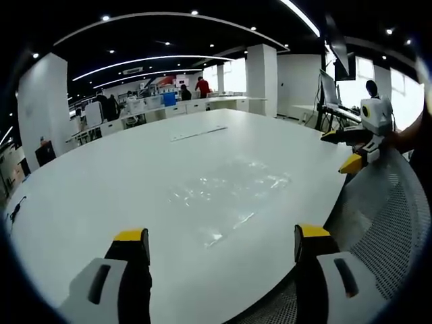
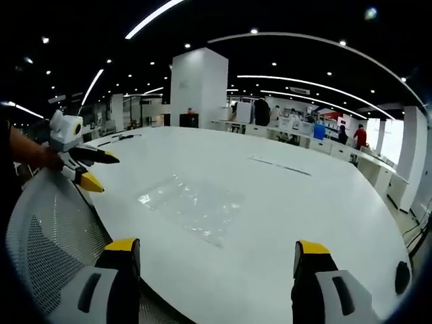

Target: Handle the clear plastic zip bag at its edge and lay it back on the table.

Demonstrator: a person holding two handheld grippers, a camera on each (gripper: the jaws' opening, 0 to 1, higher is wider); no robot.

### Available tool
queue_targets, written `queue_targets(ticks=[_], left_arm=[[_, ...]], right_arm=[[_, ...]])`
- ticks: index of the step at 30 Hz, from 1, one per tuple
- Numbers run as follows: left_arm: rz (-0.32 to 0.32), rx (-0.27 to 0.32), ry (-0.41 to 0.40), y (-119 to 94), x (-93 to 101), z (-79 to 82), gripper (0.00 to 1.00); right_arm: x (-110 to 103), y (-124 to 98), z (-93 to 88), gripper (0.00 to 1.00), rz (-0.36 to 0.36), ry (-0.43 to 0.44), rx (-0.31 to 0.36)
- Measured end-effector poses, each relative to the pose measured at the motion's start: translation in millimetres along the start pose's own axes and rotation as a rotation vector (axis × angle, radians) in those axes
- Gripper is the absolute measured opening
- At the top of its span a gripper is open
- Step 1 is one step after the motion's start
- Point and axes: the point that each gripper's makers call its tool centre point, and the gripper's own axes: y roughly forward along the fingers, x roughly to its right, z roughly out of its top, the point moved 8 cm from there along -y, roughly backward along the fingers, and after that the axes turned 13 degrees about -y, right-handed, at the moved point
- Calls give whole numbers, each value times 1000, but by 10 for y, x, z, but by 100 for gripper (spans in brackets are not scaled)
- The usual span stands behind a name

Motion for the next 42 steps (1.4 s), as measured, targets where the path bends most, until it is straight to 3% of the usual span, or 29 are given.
queue_targets(ticks=[42], left_arm=[[1,-6,15,6,-1,-7,85]], right_arm=[[5,-3,-8,93,-2,9,0]])
